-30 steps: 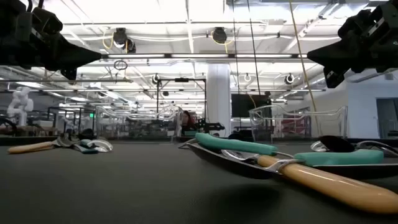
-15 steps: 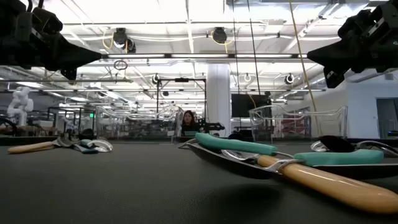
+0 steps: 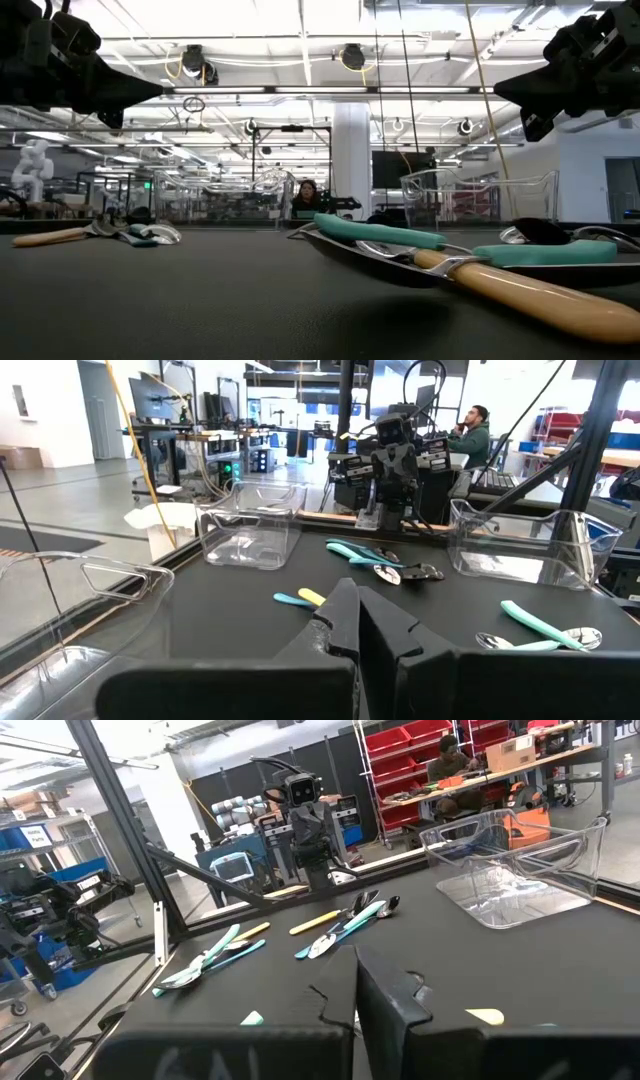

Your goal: Sort silverware by color (type)

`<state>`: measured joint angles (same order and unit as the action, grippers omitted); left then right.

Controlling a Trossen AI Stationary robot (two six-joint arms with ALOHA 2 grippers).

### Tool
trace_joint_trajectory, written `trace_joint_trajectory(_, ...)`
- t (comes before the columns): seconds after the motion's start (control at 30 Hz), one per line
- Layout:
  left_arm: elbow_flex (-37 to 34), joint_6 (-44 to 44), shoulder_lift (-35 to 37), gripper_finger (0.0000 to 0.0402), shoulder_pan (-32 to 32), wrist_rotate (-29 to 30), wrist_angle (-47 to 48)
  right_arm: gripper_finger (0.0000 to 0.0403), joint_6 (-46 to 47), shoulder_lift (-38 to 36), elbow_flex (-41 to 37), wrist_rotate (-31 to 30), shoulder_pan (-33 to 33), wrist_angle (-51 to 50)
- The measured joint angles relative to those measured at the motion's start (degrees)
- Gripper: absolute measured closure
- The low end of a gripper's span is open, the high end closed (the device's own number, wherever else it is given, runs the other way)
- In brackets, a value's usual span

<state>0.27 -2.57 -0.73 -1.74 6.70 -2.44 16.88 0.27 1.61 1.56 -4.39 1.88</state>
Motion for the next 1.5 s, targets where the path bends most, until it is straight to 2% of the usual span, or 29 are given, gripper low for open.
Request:
trace_joint_trajectory(0.7, 0.0, 0.0, 0.0, 0.0402, 0.0, 0.0, 0.0, 0.0399, 0.4, 0.0, 0.0, 0.0, 0.0, 0.5)
trace_joint_trajectory(1.13, 0.0, 0.0, 0.0, 0.0402, 0.0, 0.0, 0.0, 0.0399, 0.1, 0.0, 0.0, 0.2, 0.0, 21.2)
trace_joint_trajectory(1.3, 0.0, 0.1, 0.0, 0.0402, 0.0, 0.0, -0.2, 0.0399, -2.1, 0.8, 0.0, -1.0, 0.0, 16.1)
trace_joint_trajectory(1.5, 0.0, 1.6, -0.1, 0.0402, 0.0, 2.3, -0.6, 0.0399, 5.6, 4.1, 0.0, -11.4, 0.0, 0.3)
